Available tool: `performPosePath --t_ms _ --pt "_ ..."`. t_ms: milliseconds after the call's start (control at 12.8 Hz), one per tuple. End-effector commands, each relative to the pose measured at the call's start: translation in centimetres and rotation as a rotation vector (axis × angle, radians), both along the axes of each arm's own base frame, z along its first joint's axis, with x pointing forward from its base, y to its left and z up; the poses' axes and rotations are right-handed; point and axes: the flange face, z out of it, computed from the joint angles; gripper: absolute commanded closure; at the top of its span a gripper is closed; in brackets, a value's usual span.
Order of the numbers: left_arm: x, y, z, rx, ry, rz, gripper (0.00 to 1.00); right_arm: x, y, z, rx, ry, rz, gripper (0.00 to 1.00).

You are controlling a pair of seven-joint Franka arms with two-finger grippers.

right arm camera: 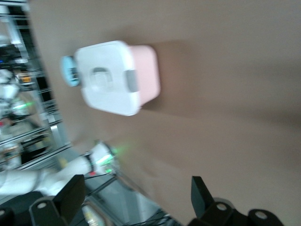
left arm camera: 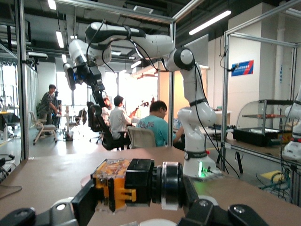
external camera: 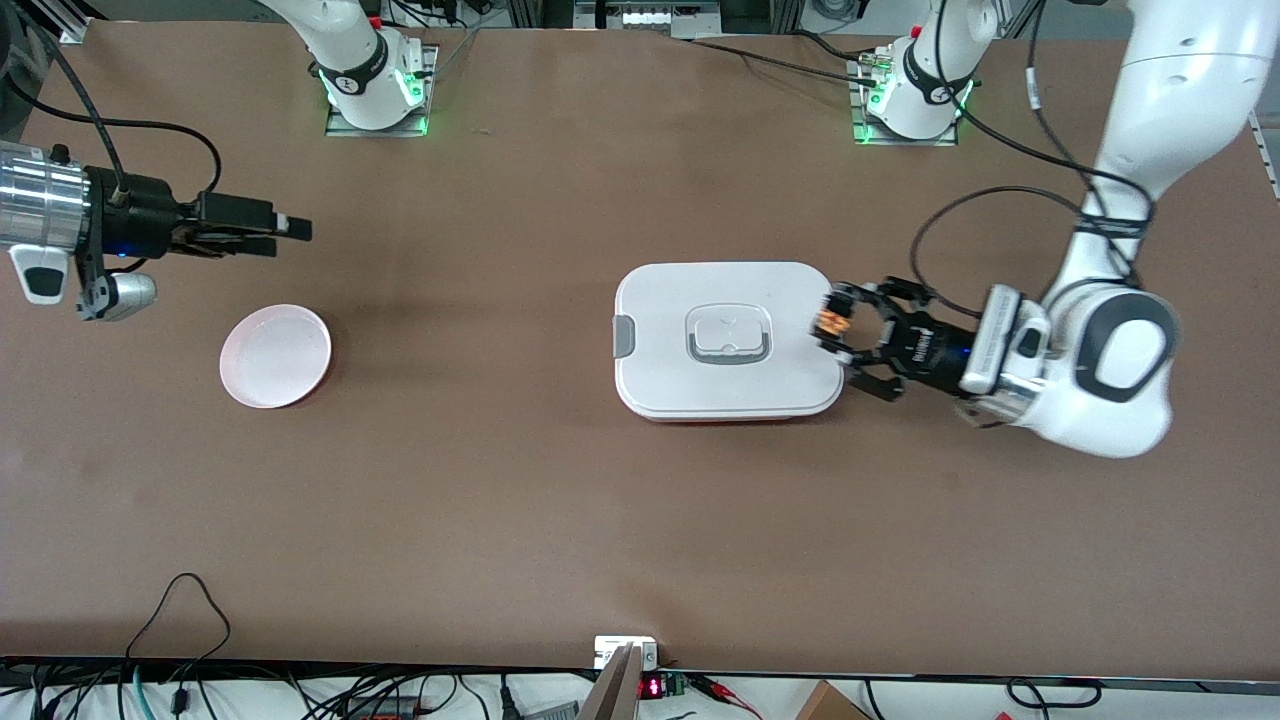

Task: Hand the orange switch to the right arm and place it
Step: 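Lift the orange switch with the left gripper while the right gripper reaches over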

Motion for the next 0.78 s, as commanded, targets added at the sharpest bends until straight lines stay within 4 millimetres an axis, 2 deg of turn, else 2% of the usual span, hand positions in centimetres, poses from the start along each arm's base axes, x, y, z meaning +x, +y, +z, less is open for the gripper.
performPosePath --t_ms 0,78,156,312,546,624,702 --pt "-0.7 -6.9 -0.5 -0.085 0.082 0.058 1.00 1.6 1.5 -1.9 0.264 0.081 -0.025 0.00" --pt "-1.4 -10.5 -0.4 -0.104 0.104 0.078 1.00 1.9 2.1 -2.8 0.336 0.104 -0.050 0.00" --pt "-2.1 -13.7 0.0 -0.123 0.129 0.108 1.00 2.0 2.8 -2.8 0.382 0.108 -0.056 0.00" --pt "-3.9 -20.2 1.4 -0.110 0.206 0.182 1.00 2.2 4.1 -4.0 0.403 0.073 -0.011 0.00" --pt "-7.1 -27.4 3.7 -0.100 0.316 0.301 1.00 1.7 4.9 -6.5 0.404 0.122 -0.007 0.00" --pt "-8.5 -29.4 3.9 -0.112 0.355 0.320 1.00 1.5 5.0 -7.0 0.404 0.134 -0.009 0.00" --pt "-9.3 -30.6 3.9 -0.114 0.377 0.332 1.00 1.5 5.4 -7.3 0.403 0.141 -0.005 0.00"
